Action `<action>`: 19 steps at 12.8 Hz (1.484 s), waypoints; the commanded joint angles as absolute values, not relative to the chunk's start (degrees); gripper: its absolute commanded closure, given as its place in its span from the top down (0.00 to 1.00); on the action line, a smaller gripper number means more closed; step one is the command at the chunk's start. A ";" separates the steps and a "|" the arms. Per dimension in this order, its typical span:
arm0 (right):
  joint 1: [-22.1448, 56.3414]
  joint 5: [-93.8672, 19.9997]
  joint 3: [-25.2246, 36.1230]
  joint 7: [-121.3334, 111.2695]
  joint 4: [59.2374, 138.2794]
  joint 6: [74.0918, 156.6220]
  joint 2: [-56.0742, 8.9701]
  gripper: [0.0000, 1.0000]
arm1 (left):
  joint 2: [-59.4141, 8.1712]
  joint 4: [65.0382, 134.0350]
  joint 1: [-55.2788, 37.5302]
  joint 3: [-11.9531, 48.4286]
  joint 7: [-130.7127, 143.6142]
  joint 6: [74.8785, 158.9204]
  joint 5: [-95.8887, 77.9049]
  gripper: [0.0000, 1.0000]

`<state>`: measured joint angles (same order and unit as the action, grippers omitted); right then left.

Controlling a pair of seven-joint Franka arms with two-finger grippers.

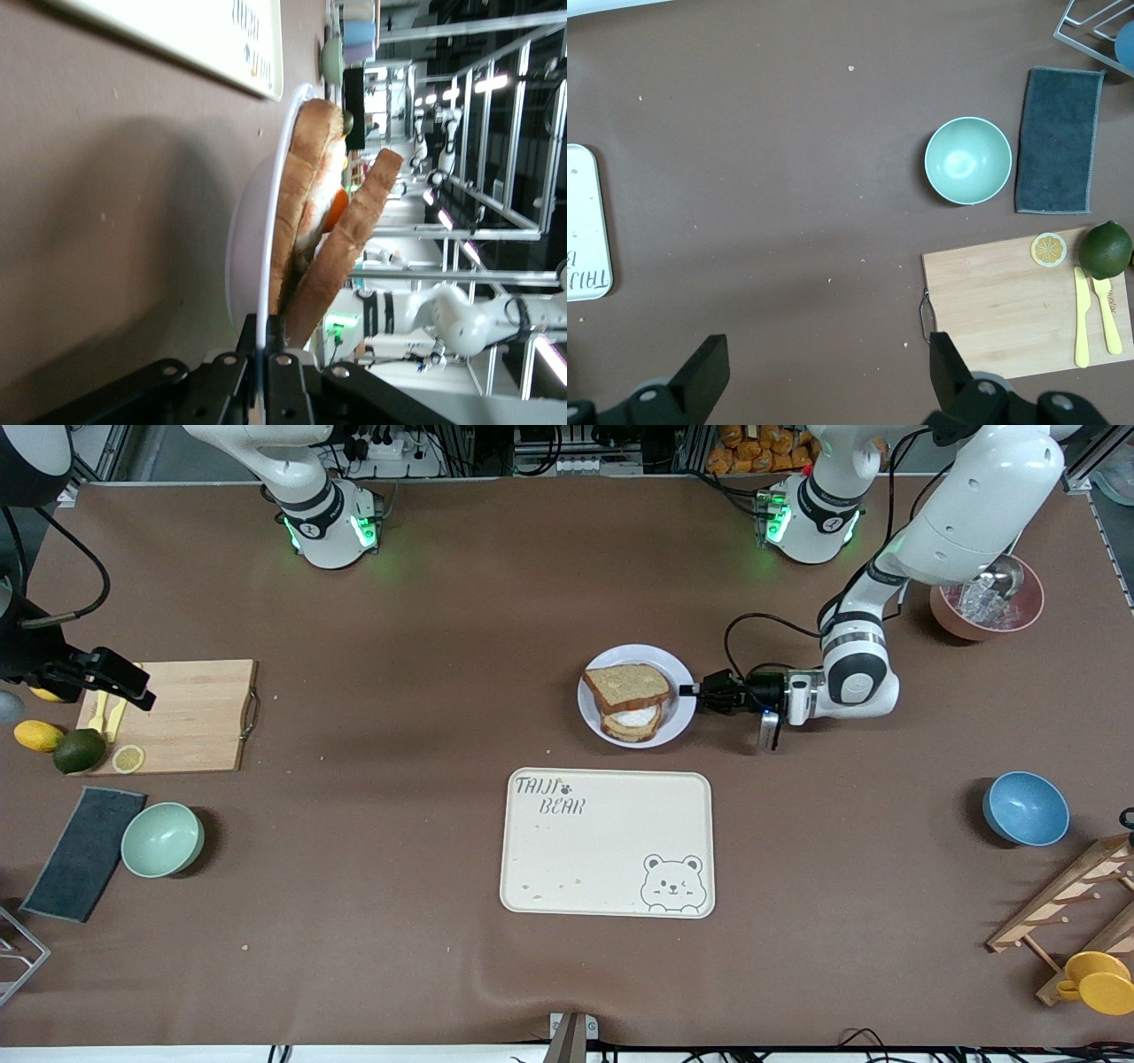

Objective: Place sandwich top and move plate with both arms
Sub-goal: 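Slide the plate with the left gripper onto the bear tray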

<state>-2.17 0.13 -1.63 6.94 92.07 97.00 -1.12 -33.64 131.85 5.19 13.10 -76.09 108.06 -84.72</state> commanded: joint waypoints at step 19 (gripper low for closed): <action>-2.99 0.35 -2.37 8.09 91.58 96.42 -1.49 1.00 | -34.89 115.76 3.53 13.62 -62.05 119.77 -107.73 0.00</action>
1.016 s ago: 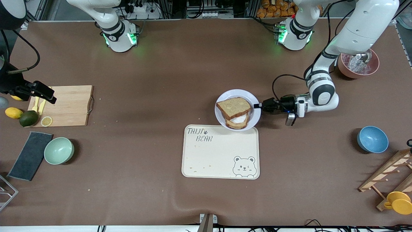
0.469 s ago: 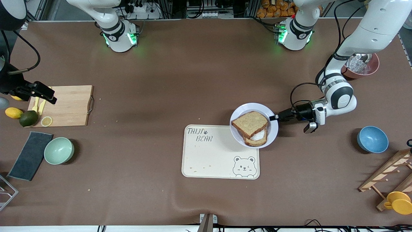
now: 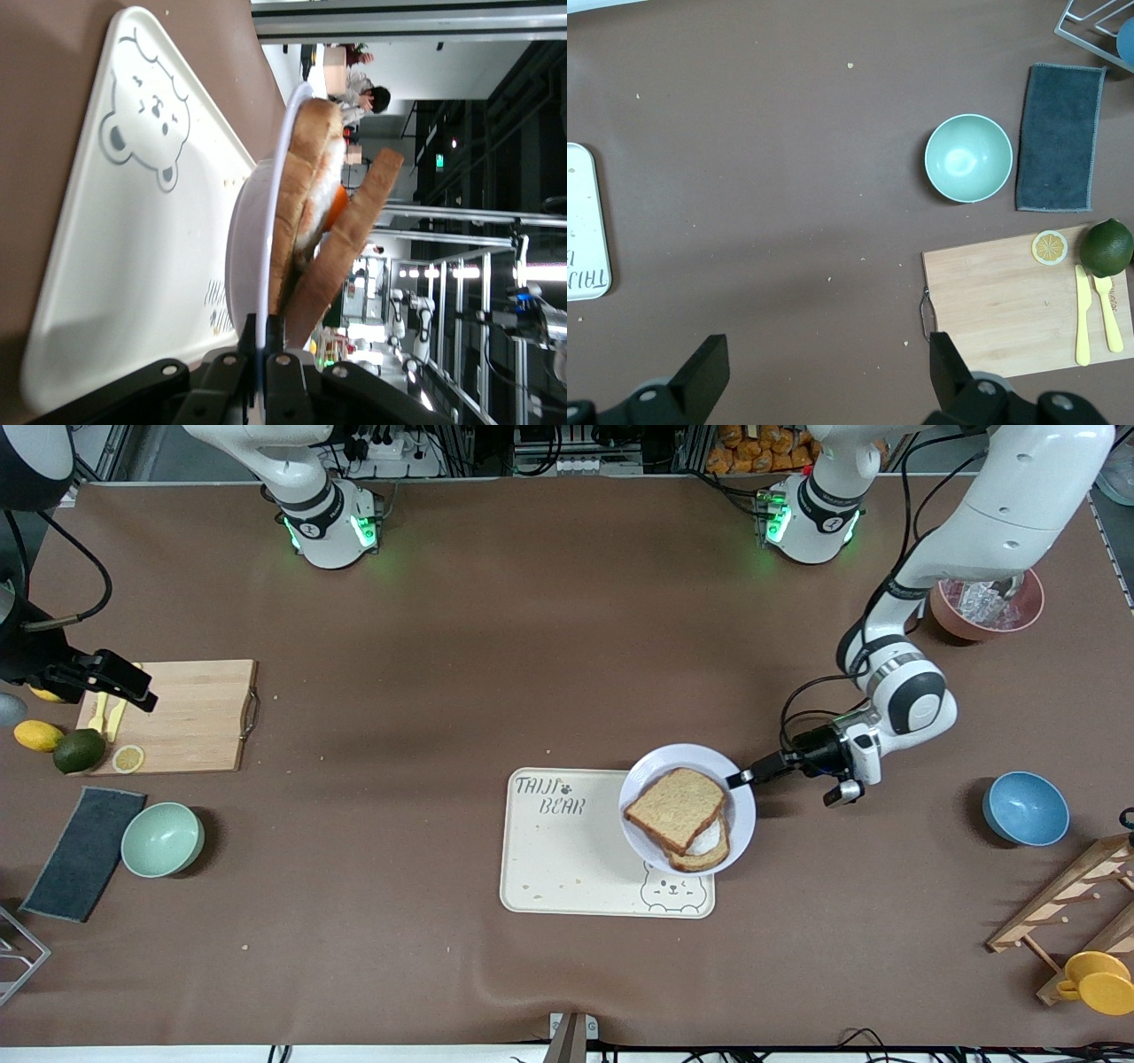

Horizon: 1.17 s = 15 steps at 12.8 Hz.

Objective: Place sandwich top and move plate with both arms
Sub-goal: 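Slide the plate with the left gripper onto the bear tray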

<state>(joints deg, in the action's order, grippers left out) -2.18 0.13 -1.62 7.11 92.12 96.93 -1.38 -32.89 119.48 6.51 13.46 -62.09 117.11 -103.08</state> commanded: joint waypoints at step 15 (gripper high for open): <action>-3.16 0.26 -2.37 8.00 91.67 96.33 -1.85 1.00 | -45.44 109.95 -4.05 13.53 -75.85 125.86 -124.80 0.53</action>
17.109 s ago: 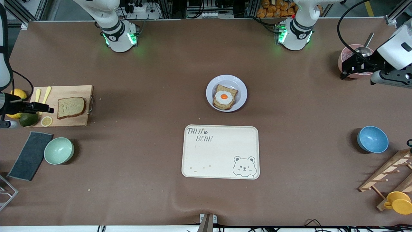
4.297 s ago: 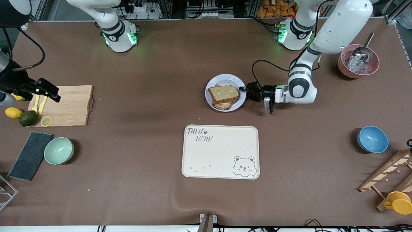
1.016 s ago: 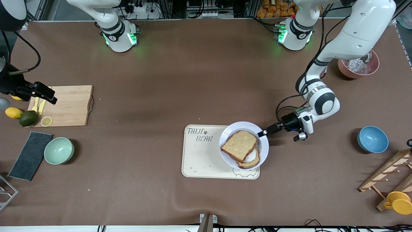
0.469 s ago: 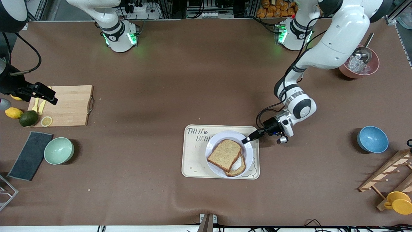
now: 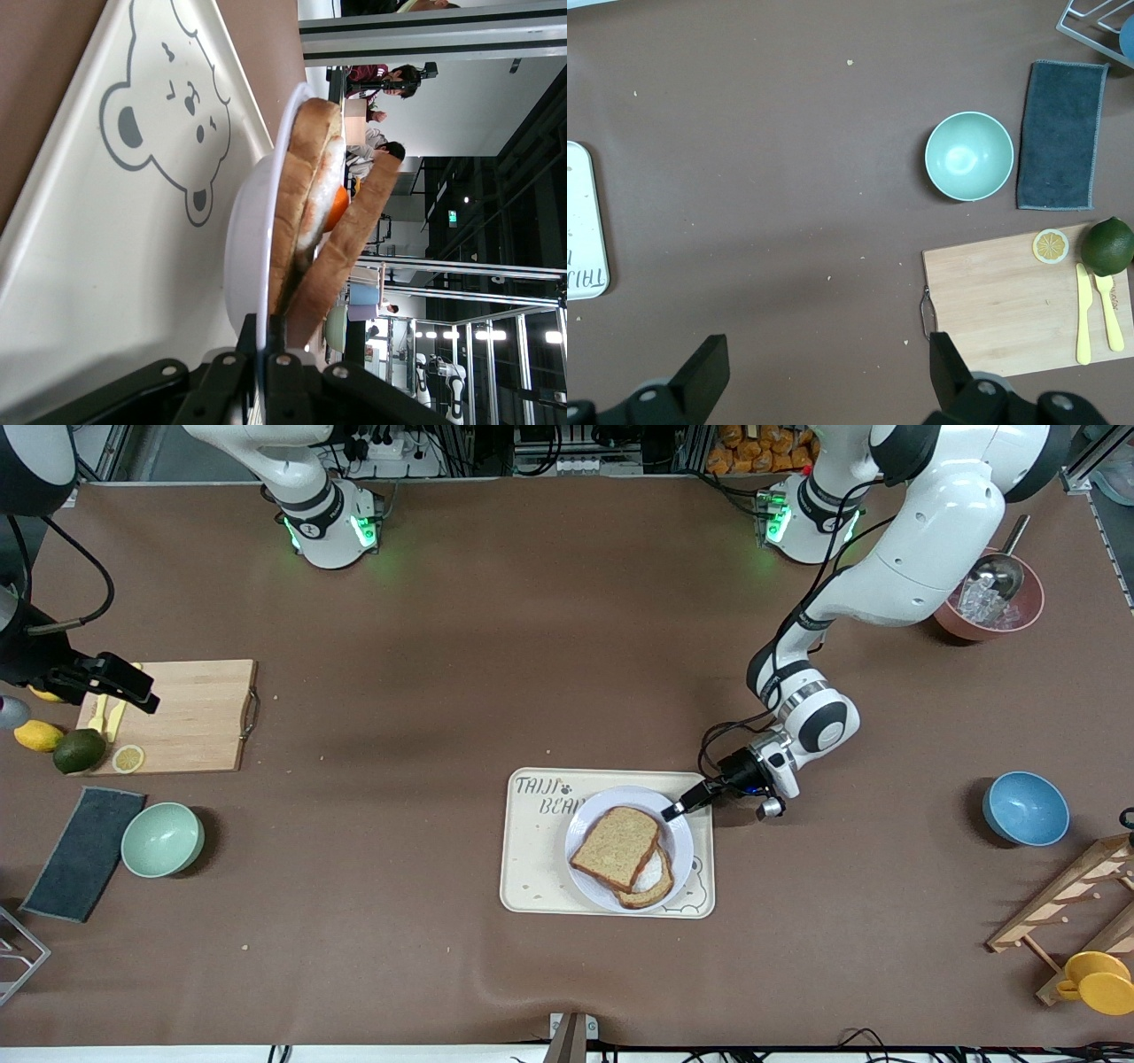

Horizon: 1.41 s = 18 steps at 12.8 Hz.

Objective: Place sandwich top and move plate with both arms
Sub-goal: 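Open the left gripper and release the plate on the tray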

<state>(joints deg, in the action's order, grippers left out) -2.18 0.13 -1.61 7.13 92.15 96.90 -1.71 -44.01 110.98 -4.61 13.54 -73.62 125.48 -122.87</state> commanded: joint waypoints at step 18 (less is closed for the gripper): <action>-3.25 0.18 -2.37 8.00 91.67 95.71 -1.93 1.00 | -30.24 112.85 -4.13 14.85 -64.07 142.63 -123.23 1.00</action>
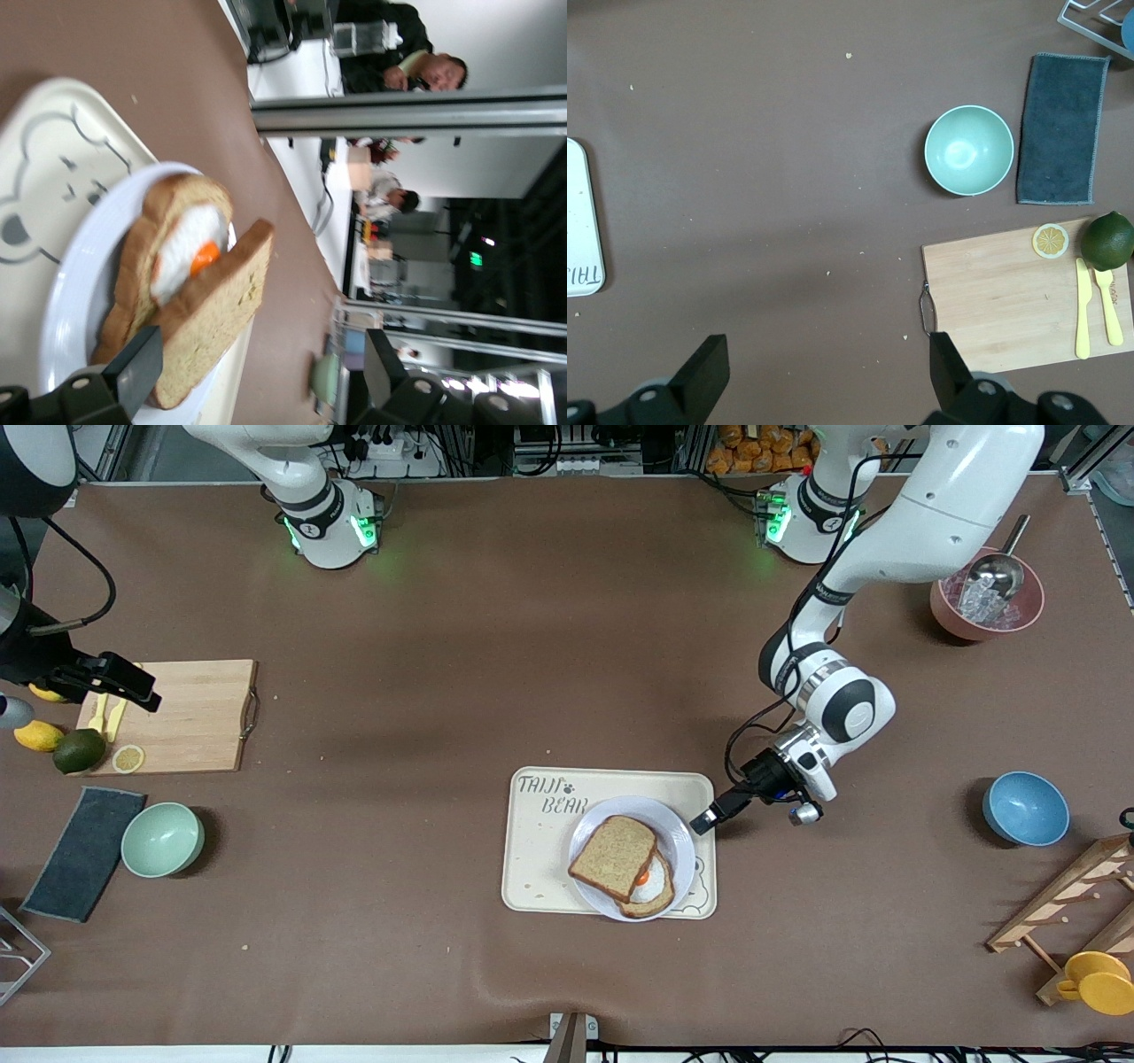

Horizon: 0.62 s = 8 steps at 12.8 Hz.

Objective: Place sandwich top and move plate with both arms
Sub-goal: 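Open the left gripper and release the plate on the tray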

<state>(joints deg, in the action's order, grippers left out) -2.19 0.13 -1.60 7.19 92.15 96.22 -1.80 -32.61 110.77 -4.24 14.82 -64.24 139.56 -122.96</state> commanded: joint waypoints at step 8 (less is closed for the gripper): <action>-3.25 0.09 -2.37 8.00 91.67 95.71 -1.93 1.00 | -29.09 112.24 -3.52 13.89 -63.81 158.90 -103.57 1.00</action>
<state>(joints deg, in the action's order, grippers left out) -2.19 0.13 -1.60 7.20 92.15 96.22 -1.80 -30.26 111.43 -3.89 14.47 -64.29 156.80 -108.70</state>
